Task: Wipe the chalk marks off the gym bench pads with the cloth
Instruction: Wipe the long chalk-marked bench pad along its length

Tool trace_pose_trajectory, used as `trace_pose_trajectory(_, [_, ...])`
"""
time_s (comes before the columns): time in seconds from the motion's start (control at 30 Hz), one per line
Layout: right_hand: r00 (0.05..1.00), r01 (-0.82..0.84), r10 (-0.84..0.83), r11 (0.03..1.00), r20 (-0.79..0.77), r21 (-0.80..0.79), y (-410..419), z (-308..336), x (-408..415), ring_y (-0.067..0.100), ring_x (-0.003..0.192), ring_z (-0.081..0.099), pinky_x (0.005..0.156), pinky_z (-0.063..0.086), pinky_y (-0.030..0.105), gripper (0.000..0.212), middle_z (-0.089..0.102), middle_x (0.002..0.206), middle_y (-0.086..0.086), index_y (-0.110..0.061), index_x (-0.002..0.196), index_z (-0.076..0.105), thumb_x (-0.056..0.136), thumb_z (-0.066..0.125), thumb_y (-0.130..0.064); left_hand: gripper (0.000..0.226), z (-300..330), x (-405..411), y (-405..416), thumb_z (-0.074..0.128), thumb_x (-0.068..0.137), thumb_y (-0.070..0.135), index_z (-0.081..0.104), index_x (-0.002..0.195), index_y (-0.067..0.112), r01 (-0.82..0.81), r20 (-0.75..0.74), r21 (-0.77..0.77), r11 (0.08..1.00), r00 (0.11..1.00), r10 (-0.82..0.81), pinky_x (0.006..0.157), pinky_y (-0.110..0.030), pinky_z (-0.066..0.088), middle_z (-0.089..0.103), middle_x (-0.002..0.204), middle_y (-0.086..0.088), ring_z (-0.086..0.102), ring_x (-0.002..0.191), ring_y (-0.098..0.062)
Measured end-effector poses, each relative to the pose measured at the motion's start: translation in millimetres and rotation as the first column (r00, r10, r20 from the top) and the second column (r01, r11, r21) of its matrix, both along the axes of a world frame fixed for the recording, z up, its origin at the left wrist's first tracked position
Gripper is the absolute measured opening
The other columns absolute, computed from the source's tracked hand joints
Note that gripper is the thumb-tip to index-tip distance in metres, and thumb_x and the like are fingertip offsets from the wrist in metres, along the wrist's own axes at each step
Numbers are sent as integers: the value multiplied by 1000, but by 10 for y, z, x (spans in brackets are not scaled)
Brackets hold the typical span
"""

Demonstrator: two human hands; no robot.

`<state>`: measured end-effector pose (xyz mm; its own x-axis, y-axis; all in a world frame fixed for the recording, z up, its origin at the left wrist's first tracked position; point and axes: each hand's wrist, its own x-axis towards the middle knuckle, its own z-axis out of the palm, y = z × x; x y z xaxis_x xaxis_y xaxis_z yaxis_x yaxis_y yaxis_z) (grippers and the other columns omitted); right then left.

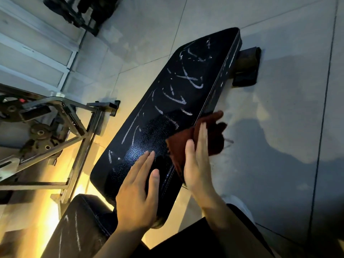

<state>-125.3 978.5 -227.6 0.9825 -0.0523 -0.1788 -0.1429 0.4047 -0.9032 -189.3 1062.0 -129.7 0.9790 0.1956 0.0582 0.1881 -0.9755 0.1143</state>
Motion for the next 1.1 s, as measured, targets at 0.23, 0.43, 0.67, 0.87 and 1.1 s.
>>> trace_pose_trajectory(0.23, [998,-47,47,999,-44,-3,-55,-67,169,0,147,3,123,12,36,56,5,155,-26,-40,149,3,98,24,-46,55,-25,6,11,22,91,59,44,138,40,-9,37,-26,1000,999,10,101,-11,23,38,138,33,33,133,9])
trace_pose_trajectory(0.43, [990,28,-39,996,-135,-82,-229,-104,914,12,150,1,122,6,37,54,2,164,-1,-18,156,5,107,25,-29,58,-18,0,17,22,91,60,51,136,37,-19,26,-21,1000,999,19,100,-18,29,46,139,25,37,131,5])
trace_pose_trajectory(0.67, [999,19,-18,999,-35,26,79,82,-191,1,148,-2,123,6,31,46,-2,154,-21,-46,139,-1,100,23,-44,58,-22,9,24,22,89,62,51,134,40,-28,33,-27,999,999,29,99,-17,28,46,138,26,38,130,6])
trace_pose_trajectory(0.87, [986,-15,12,1000,-166,-21,-113,-66,541,10,149,4,123,3,34,55,2,163,-5,-23,155,4,106,26,-35,59,-29,4,20,24,91,59,55,133,32,-33,46,-43,999,998,35,100,-17,29,49,137,22,41,130,3])
trace_pose_trajectory(1.1, [993,-42,36,998,-112,-47,-65,-107,281,-1,146,-3,114,-2,12,58,-3,163,-8,-22,154,-4,105,21,-41,58,-16,15,7,23,90,61,55,132,36,-27,55,-19,999,998,28,102,-22,32,47,135,27,39,129,7])
